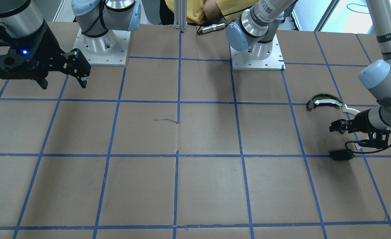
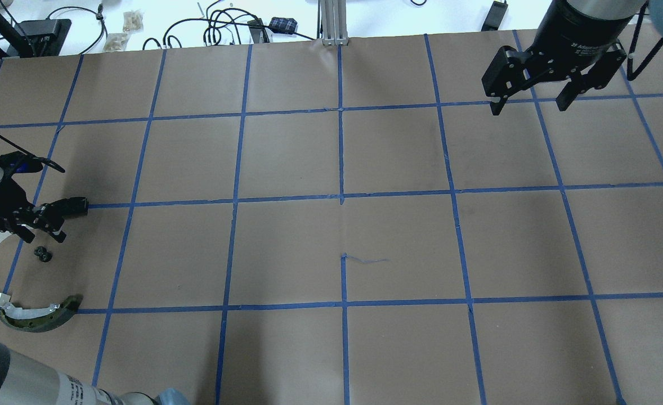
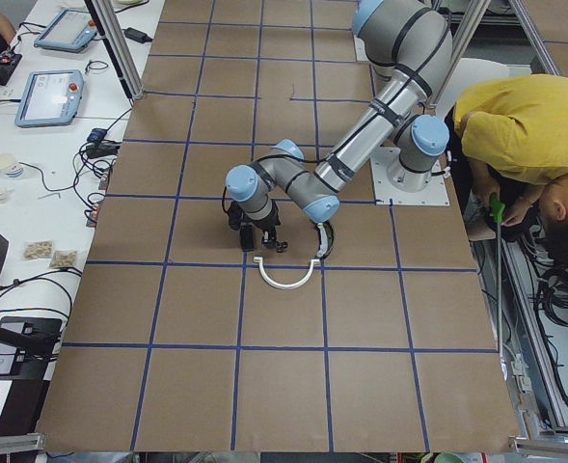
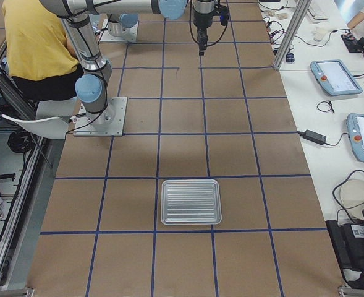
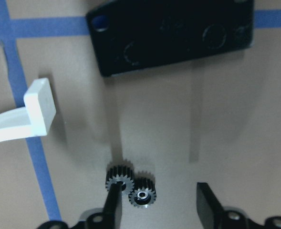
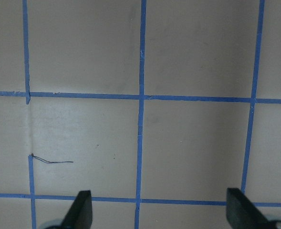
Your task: Place bearing gear from tray to pile
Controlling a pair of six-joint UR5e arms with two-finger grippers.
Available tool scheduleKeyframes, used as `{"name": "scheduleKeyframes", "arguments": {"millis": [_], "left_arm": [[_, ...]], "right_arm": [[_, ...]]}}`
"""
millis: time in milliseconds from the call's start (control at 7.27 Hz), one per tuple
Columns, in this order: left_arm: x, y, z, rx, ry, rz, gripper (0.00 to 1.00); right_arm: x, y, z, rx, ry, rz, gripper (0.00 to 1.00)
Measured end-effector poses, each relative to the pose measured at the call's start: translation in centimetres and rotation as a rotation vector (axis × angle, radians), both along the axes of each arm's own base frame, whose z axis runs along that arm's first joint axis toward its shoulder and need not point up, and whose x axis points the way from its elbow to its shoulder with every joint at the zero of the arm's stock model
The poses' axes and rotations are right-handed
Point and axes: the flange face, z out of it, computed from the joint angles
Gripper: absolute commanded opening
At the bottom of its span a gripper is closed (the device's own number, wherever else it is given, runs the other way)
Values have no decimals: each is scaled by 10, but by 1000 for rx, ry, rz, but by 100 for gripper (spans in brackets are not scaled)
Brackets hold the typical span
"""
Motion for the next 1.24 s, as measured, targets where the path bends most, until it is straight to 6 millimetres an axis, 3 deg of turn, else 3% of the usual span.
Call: {"name": "scheduleKeyframes", "arguments": {"millis": [138,412,688,825,962,1100,1238], "left_arm": [[-16,-14,31,-17,-5,-16,100],[-59,-37,121,-67,24,44,100],[-138,-42,207,-149,5,23,100],[-177,-28,244,-180,-10,25,100],[-206,-9,272,-197,-15,46,100],[-232,2,286,-206,-15,72,100],[-259,4,287,-207,-15,82,100]], "right_arm": [[0,0,0,0,0,1,100],[0,0,0,1,1,0,100],[0,0,0,0,1,-1,100],[0,0,0,0,1,-1,100],[0,0,0,0,1,0,100],[0,0,0,-1,1,-1,100],[-1,0,0,0,1,-1,100]]}}
